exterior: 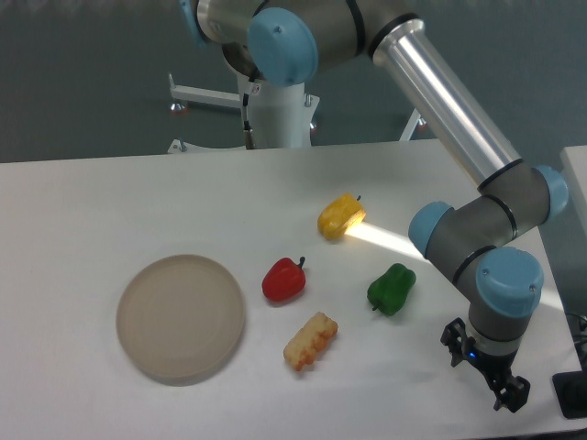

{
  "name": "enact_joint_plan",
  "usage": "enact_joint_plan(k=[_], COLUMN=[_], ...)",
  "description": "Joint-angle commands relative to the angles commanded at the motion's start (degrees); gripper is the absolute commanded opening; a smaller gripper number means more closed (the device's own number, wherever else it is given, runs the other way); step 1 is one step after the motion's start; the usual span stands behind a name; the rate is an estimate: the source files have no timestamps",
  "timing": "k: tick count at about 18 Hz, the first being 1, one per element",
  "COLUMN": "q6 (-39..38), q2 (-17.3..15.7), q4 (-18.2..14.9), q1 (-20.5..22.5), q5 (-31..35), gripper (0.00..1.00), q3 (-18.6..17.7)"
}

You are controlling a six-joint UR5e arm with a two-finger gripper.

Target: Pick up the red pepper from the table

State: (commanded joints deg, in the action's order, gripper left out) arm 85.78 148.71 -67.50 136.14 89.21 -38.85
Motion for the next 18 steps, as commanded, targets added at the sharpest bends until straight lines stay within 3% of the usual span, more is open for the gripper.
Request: enact_joint_plan(k=[6, 12, 14, 18], q6=[-0.79, -3.33, -4.57, -4.83], q2=[-1.49, -7.28, -11.23, -21.16], q4=[-0.17, -0.61, -1.05, -1.41], q1=[-0.17, -1.49, -1.84, -2.02], q5=[0.0, 0.0, -0.26, -0.79], gripper=[1.0, 1.0, 1.0, 1.0], q3=[-1.14, -7.81, -12.19, -24.41])
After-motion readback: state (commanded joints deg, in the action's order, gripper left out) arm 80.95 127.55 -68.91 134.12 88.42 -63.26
